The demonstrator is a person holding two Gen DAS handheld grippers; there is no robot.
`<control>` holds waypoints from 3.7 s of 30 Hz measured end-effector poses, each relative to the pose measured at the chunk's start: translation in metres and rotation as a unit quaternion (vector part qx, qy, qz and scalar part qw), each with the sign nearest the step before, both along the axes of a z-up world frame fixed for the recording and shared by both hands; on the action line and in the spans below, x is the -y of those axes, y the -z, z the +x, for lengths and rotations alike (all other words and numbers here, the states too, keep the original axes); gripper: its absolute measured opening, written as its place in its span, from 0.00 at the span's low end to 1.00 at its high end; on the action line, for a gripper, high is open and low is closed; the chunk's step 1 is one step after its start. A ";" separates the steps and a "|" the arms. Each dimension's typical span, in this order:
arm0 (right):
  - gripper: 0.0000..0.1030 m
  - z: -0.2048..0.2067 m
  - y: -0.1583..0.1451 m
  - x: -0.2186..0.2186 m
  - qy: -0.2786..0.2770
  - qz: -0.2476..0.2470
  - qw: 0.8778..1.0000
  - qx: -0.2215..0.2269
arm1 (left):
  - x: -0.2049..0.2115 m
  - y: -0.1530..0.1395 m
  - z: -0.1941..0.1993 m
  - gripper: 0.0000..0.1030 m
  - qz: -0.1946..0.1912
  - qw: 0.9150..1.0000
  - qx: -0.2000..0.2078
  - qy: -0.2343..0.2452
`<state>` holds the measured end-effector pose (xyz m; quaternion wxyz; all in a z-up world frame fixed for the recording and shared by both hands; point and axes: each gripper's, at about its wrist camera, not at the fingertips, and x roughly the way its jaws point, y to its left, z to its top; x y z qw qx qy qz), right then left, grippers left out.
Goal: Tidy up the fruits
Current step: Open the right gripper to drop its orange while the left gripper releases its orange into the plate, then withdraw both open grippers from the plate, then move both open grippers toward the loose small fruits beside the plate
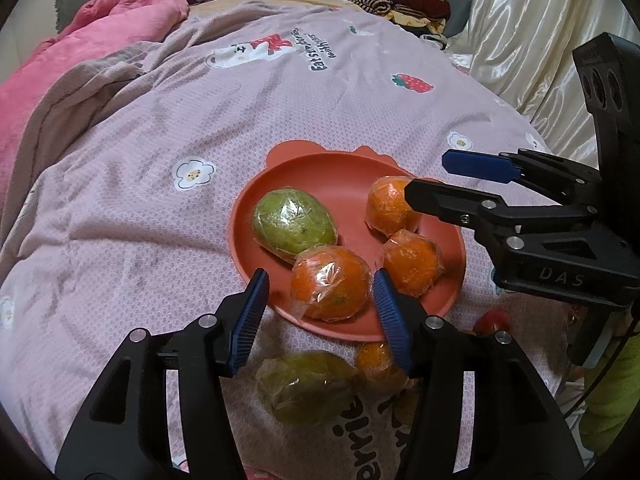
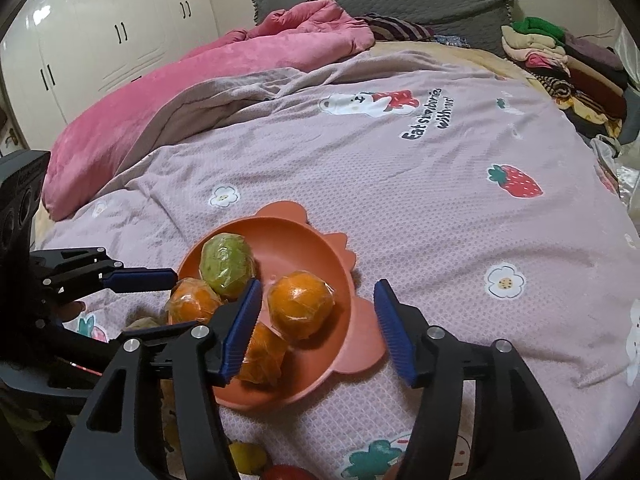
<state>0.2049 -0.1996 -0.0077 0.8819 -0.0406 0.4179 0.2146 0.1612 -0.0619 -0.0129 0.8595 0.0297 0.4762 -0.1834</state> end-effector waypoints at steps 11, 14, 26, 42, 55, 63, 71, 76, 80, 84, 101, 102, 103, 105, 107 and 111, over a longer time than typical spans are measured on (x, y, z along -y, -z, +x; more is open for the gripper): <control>0.77 -0.012 -0.009 0.008 0.018 0.002 1.000 0.011 | -0.011 -0.015 -0.005 0.50 -0.009 1.000 0.017 -0.014; 0.80 -0.016 -0.010 0.010 0.025 0.002 1.000 0.013 | -0.016 -0.019 -0.007 0.53 -0.010 0.999 0.022 -0.021; 0.91 -0.036 -0.026 0.014 0.036 -0.006 0.999 0.035 | -0.023 -0.031 -0.023 0.67 -0.008 0.999 0.041 -0.033; 0.96 -0.063 -0.045 0.014 0.040 -0.009 0.998 0.056 | -0.028 -0.046 -0.042 0.80 -0.006 0.997 0.057 -0.043; 0.96 -0.083 -0.055 0.015 0.040 -0.008 0.997 0.067 | -0.031 -0.055 -0.057 0.86 -0.003 0.996 0.068 -0.052; 0.96 -0.093 -0.062 0.013 0.039 -0.009 0.996 0.078 | -0.033 -0.061 -0.065 0.88 -0.002 0.995 0.074 -0.059; 0.96 -0.099 -0.064 0.014 0.039 -0.008 0.996 0.080 | -0.034 -0.063 -0.071 0.89 -0.001 0.995 0.077 -0.064; 0.96 -0.103 -0.065 0.015 0.040 -0.007 0.996 0.081 | -0.035 -0.065 -0.075 0.89 -0.002 0.995 0.078 -0.063; 0.96 -0.107 -0.065 0.016 0.041 -0.008 0.996 0.081 | -0.035 -0.065 -0.077 0.89 -0.002 0.995 0.078 -0.063; 0.96 -0.111 -0.065 0.019 0.042 -0.008 0.996 0.080 | -0.034 -0.065 -0.080 0.89 -0.001 0.995 0.078 -0.062; 0.96 -0.124 -0.044 0.031 0.048 -0.013 0.997 0.060 | -0.018 -0.053 -0.095 0.89 0.008 0.996 0.069 -0.053; 0.96 -0.124 -0.043 0.032 0.048 -0.014 0.997 0.059 | -0.017 -0.052 -0.095 0.89 0.009 0.996 0.068 -0.052; 0.96 -0.124 -0.042 0.032 0.049 -0.014 0.997 0.058 | -0.016 -0.052 -0.095 0.89 0.009 0.996 0.067 -0.051; 0.96 -0.124 -0.040 0.033 0.049 -0.015 0.997 0.056 | -0.015 -0.050 -0.096 0.89 0.010 0.997 0.066 -0.050; 0.96 -0.124 -0.039 0.034 0.050 -0.016 0.997 0.055 | -0.014 -0.049 -0.096 0.89 0.011 0.997 0.065 -0.049; 0.96 -0.126 -0.034 0.035 0.050 -0.018 0.997 0.050 | -0.011 -0.047 -0.098 0.89 0.013 0.997 0.064 -0.048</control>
